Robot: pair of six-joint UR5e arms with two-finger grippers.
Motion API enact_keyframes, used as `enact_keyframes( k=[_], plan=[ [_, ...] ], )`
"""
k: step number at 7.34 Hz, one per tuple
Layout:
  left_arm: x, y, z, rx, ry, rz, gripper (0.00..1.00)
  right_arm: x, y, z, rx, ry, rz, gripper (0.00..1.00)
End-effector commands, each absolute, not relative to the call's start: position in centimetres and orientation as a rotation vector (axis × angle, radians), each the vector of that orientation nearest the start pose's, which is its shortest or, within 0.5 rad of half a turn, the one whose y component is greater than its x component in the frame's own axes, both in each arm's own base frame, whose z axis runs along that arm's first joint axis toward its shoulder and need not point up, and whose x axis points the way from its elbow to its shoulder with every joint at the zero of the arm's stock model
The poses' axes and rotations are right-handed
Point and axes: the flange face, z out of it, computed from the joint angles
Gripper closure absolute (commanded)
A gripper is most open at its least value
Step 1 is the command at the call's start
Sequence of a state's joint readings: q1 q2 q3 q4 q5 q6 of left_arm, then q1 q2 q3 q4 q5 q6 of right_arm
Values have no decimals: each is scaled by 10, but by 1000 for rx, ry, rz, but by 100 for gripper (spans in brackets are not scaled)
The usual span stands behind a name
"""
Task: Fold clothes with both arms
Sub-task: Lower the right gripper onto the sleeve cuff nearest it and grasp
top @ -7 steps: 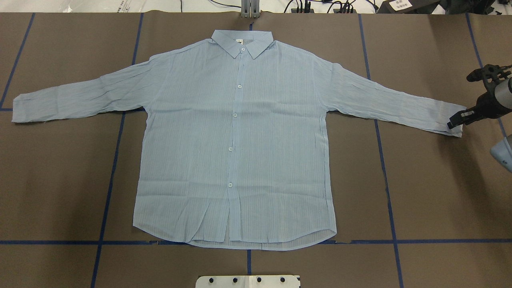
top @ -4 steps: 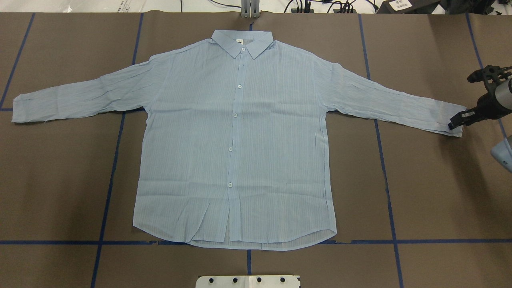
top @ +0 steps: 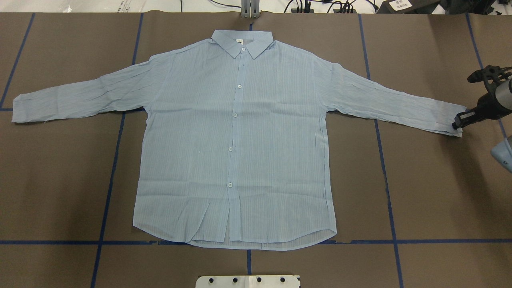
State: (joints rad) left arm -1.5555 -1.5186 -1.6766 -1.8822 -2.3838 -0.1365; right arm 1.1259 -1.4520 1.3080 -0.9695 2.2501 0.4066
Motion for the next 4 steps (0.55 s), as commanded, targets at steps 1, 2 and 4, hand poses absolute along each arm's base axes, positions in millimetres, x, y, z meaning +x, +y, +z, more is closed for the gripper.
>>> enact_keyframes(
  k=[1, 2, 4],
  plan=[
    [-53, -489, 593, 284, 827, 36, 0, -178, -538, 666, 125, -790, -192, 85],
    [-53, -489, 593, 284, 827, 36, 0, -178, -537, 667, 123, -789, -191, 82],
    [-53, -489, 593, 284, 827, 36, 0, -177, -535, 670, 118, -790, -190, 38]
  ],
)
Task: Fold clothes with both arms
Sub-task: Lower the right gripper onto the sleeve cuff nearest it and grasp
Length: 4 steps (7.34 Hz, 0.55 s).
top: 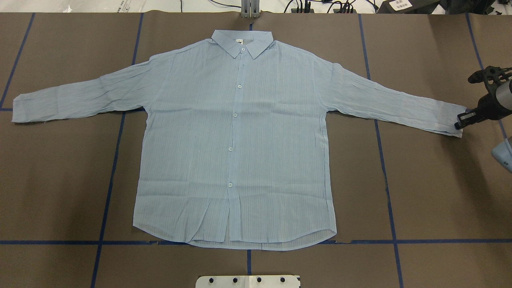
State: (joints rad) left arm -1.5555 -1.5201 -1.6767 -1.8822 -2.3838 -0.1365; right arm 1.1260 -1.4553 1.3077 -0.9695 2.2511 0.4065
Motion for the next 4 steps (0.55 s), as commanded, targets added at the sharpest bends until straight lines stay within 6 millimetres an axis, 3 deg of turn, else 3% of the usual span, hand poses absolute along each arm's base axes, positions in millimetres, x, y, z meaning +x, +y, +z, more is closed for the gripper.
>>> enact_keyframes(
  k=[1, 4],
  plan=[
    [-53, -489, 594, 282, 827, 35, 0, -177, -535, 671, 115, -789, -189, 28],
    [-53, -489, 593, 285, 828, 37, 0, -179, -539, 665, 93, -784, -182, 25]
  ],
)
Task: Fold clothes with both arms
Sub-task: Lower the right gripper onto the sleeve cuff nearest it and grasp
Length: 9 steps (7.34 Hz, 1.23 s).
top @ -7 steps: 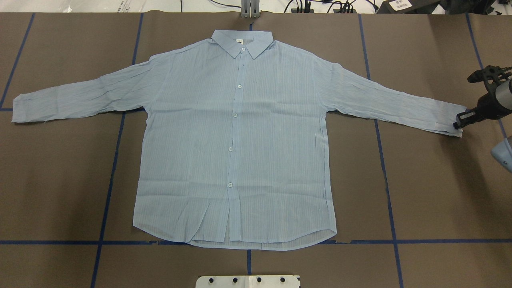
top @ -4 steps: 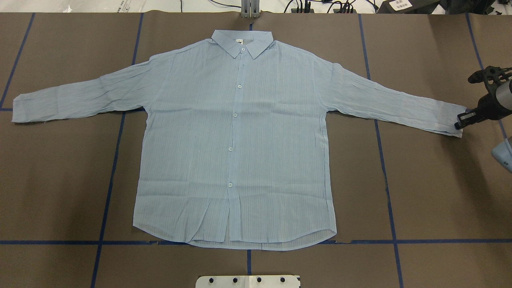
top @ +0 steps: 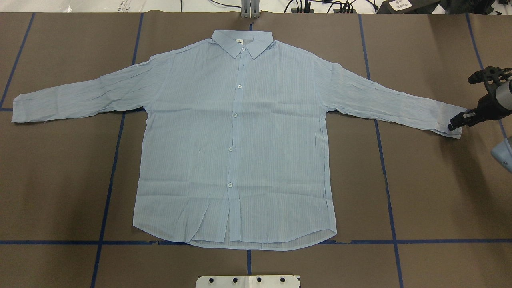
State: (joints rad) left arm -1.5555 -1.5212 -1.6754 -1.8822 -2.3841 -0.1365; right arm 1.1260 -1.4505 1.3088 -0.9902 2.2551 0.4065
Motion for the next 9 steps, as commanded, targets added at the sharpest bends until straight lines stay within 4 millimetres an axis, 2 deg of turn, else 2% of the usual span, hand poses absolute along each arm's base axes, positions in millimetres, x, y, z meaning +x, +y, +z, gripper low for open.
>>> enact_keyframes(
  k=[1, 6, 7, 9],
  plan=[
    [-53, -489, 592, 286, 829, 36, 0, -179, -539, 665, 93, -784, -182, 25],
    [-53, -489, 591, 287, 830, 37, 0, -179, -538, 670, 83, -778, -178, 27],
    [-53, -489, 590, 286, 841, 39, 0, -179, -538, 670, 81, -779, -177, 35],
    [-52, -489, 590, 286, 842, 39, 0, -179, -538, 670, 82, -779, -178, 64]
  ],
)
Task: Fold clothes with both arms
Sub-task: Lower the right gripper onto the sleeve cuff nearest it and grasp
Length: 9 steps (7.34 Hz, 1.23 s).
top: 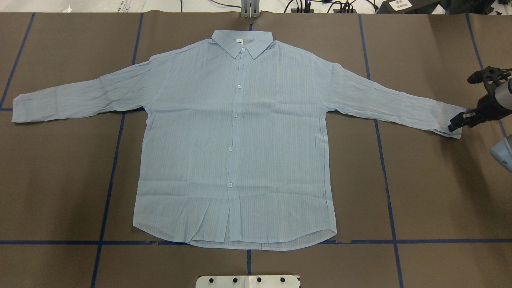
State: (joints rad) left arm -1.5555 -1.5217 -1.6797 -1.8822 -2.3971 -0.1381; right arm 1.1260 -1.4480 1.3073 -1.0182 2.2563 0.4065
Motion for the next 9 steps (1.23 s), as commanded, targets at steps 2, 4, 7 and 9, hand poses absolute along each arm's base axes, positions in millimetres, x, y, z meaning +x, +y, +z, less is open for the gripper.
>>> enact_keyframes(
  k=[2, 4, 7, 9],
  plan=[
    [-52, -489, 591, 284, 842, 39, 0, -179, -538, 669, 83, -780, -178, 80],
    [-52, -489, 591, 284, 842, 39, 0, -179, -539, 664, 90, -786, -182, 89],
    [-52, -489, 591, 284, 842, 39, 0, -171, -543, 650, 112, -809, -176, 94],
    [-52, -489, 591, 284, 842, 39, 0, -145, -538, 597, 212, -857, -178, 100]
  ],
)
